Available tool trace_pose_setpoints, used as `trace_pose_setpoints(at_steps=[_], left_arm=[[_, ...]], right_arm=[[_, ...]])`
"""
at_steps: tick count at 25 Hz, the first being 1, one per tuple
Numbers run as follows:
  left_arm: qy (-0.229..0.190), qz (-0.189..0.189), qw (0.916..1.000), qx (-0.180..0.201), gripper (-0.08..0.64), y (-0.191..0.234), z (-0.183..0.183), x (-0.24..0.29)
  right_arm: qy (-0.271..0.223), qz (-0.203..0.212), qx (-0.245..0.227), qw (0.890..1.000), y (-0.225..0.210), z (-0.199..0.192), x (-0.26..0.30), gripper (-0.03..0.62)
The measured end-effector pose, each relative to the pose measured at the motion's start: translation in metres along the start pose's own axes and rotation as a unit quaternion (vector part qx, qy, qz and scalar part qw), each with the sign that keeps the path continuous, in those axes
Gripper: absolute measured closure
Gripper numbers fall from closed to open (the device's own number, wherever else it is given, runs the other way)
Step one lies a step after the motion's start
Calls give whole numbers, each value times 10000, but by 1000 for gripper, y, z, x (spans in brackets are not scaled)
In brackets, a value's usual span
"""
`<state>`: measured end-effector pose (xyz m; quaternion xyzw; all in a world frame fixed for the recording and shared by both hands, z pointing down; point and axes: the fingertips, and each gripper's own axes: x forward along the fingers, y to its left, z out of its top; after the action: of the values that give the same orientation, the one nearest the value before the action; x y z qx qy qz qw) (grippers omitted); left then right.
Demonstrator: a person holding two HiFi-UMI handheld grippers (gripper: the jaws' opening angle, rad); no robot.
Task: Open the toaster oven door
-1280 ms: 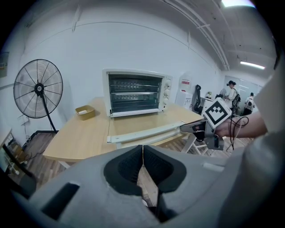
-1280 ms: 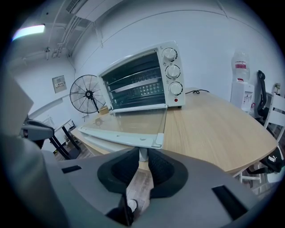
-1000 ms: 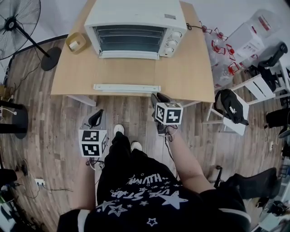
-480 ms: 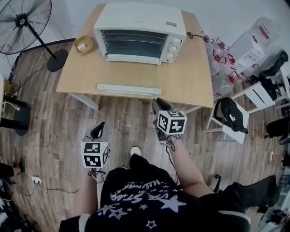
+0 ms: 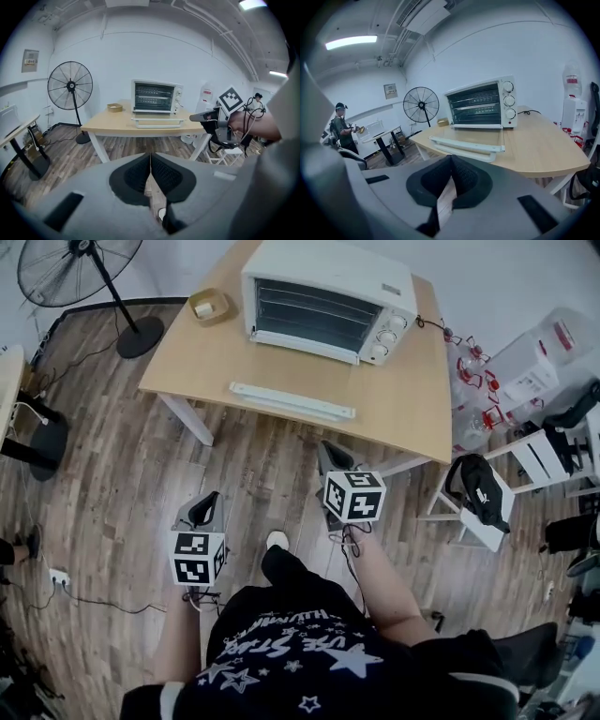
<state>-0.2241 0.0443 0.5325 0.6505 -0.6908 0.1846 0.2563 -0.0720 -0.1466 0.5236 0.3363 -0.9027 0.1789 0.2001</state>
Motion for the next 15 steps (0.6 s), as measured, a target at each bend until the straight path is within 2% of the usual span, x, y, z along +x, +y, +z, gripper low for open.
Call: trace_pose_setpoints(at_steps=[9,15], left_arm=[[-269,341,9987,-281,538,-1,-45,-80],[-389,319,9984,-244,538,-23,-79,-127]], right_arm=[[-104,362,-348,9987,63,-14,-50,589],[-172,417,-378,9983,94,-44,-105,589]])
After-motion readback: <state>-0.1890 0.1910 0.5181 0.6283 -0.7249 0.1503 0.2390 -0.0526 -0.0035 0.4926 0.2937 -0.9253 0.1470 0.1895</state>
